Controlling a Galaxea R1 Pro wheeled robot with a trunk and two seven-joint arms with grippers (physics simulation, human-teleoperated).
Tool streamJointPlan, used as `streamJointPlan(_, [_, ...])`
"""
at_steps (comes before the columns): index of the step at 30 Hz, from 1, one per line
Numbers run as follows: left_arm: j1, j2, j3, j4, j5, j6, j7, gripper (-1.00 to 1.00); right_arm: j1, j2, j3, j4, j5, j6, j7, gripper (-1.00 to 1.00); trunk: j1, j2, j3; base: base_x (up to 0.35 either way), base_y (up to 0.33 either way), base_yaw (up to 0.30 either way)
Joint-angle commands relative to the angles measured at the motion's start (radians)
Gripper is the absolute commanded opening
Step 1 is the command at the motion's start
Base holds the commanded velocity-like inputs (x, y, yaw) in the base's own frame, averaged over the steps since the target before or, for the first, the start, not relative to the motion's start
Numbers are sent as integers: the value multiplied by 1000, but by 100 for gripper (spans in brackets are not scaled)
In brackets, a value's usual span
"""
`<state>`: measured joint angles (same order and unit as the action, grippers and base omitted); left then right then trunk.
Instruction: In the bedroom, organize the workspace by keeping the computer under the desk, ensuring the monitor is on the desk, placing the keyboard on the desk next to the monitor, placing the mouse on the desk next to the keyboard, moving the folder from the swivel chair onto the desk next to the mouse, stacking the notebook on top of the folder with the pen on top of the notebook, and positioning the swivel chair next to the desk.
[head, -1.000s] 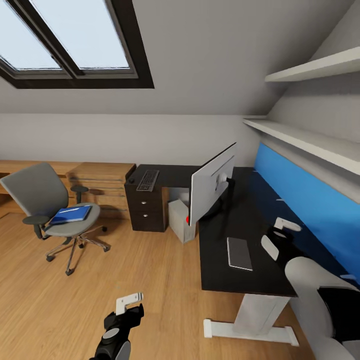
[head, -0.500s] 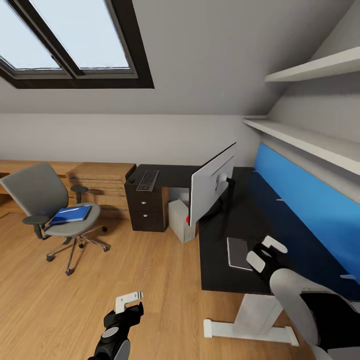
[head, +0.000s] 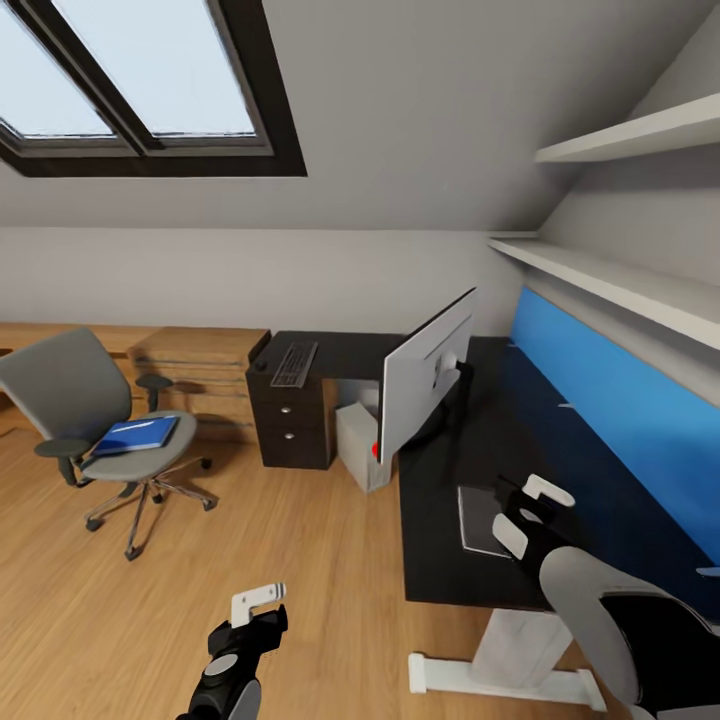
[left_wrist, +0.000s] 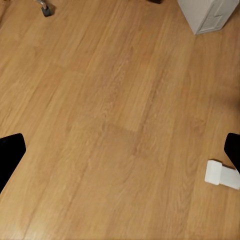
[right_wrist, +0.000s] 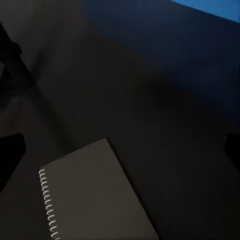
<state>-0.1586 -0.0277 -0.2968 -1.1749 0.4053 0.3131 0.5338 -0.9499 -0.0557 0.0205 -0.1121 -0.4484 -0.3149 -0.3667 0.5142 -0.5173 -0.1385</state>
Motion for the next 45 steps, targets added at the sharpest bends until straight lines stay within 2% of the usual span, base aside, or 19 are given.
streamJointPlan(1, [-1, 0, -2, -1, 7, 3, 8, 100, 0, -1, 3, 1, 3, -3, -1, 100, 1, -2, -2, 310, 0, 0])
streamJointPlan(11, [-1, 0, -3, 0, 6, 2, 9, 100, 0, -6, 3, 1, 78, 7, 1, 100, 1, -2, -2, 317, 0, 0])
streamJointPlan(25, [-1, 0, -4, -1, 6, 1, 9, 100, 0, -17, 16, 3, 110, 88, 2, 100, 1, -2, -2, 297, 0, 0])
streamJointPlan(29, [-1, 0, -4, -4, 6, 1, 8, 100, 0, -25, 20, 2, 118, 169, 2, 100, 1, -2, -2, 65, 0, 0])
streamJointPlan(30, [-1, 0, -4, -14, 7, 1, 8, 100, 0, -36, 21, 2, 126, 200, 1, 100, 1, -2, -2, 13, 0, 0])
streamJointPlan(39, [0, 0, -4, -80, 14, 5, 9, 100, 0, -52, 21, 1, 134, 263, 0, 100, 1, -2, -2, 5, 0, 0])
streamJointPlan(45, [33, 3, -2, -159, 49, 6, 11, 100, 0, -61, 21, -1, 137, 294, 0, 100, 24, -44, -21, 0, 0, 0])
